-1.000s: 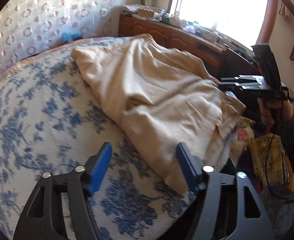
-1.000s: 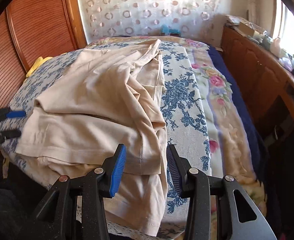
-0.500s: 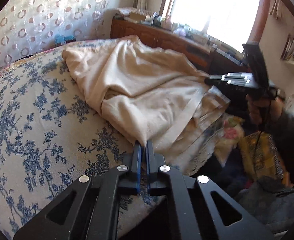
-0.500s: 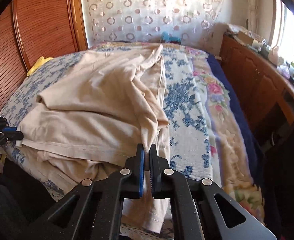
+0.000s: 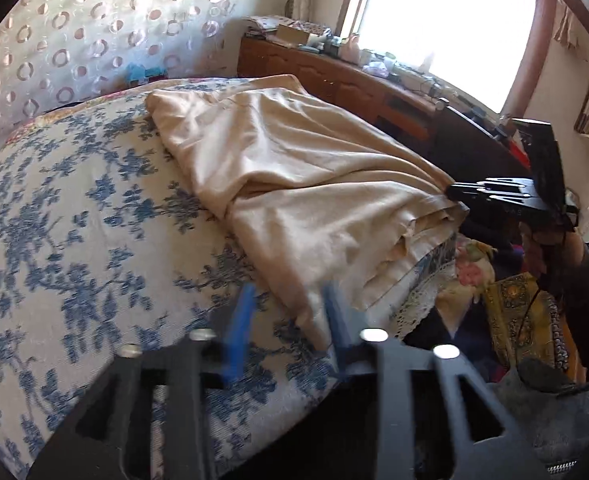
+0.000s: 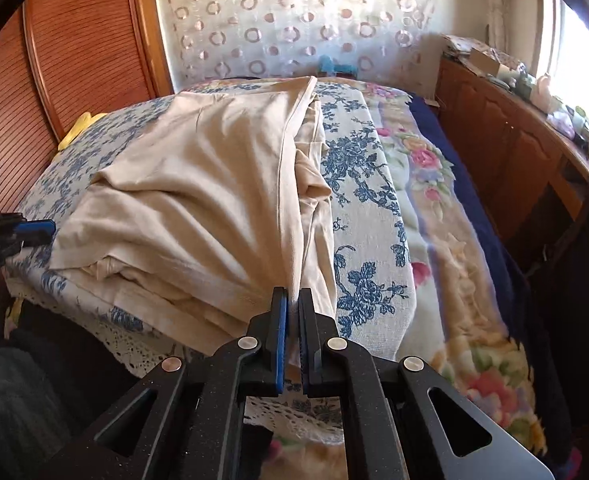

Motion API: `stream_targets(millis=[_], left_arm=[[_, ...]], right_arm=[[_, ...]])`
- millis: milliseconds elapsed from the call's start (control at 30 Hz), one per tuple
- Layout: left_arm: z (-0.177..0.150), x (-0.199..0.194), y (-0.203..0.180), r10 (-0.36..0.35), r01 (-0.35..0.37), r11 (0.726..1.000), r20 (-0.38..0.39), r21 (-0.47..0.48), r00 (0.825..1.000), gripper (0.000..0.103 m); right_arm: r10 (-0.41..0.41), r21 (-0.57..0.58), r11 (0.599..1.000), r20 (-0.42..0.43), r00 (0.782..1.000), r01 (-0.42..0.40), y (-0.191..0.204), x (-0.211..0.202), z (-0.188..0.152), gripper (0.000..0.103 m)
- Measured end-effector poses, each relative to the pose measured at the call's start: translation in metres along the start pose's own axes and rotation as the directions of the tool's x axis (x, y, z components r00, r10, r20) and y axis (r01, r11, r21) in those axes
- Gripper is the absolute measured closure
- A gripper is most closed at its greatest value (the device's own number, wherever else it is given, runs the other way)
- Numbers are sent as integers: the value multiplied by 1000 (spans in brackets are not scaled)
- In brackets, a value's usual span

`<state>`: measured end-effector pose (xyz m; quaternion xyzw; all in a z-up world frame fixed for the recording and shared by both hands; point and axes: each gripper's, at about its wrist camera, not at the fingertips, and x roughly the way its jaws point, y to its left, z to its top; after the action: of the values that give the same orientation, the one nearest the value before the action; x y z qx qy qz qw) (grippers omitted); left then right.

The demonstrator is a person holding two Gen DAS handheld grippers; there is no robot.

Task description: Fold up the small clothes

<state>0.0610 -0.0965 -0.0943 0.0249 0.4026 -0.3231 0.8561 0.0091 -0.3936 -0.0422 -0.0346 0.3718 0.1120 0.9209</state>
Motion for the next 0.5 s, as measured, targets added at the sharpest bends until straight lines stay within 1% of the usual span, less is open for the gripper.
stream_targets(millis=[33, 67, 100, 133, 167, 200, 233, 267, 367, 433, 500], left_arm=[[0, 2, -1, -19, 19, 1000, -6, -1, 1000, 62], [0, 6, -3, -31, 31, 1000, -12, -4, 999, 62], [-1, 10, -4, -35, 34, 999, -12, -8, 999, 62], [-1, 14, -5, -35, 34, 999, -18, -10, 999, 62], [-2, 20, -6, -34, 33, 999, -41, -12, 999, 65], [-2, 20, -9, -26, 26, 1000, -34, -2, 999, 81], [-2, 20, -13, -17, 18, 1000, -42, 19, 999, 100], [-2, 16, -15, -27, 28, 999, -46, 23, 999, 100], [-5, -9, -22, -67, 67, 997, -9, 29, 998, 100], [-9, -19, -26, -66, 66, 997, -9, 35, 998, 100], [-13, -19, -26, -62, 62, 997, -27, 36, 998, 100]], right_arm=[[-4, 0, 1000, 5, 1000, 4, 0, 0, 0, 98], [-7, 0, 1000, 7, 1000, 7, 3, 0, 3, 90], [-15, 1, 1000, 6, 1000, 15, 4, 0, 4, 85], [-26, 8, 1000, 3, 1000, 26, 3, 2, 4, 75], [-30, 16, 999, -1, 1000, 30, 1, 4, 4, 70], [-33, 23, 999, -3, 999, 33, 0, 8, 5, 68], [-39, 32, 999, -7, 999, 40, -1, 11, 4, 66], [-42, 35, 999, -12, 999, 42, -1, 13, 4, 64], [-40, 42, 998, -22, 999, 41, -2, 17, 2, 61], [-33, 41, 999, -22, 999, 34, -2, 18, 1, 61], [-26, 44, 999, -21, 999, 26, -2, 18, 0, 60]])
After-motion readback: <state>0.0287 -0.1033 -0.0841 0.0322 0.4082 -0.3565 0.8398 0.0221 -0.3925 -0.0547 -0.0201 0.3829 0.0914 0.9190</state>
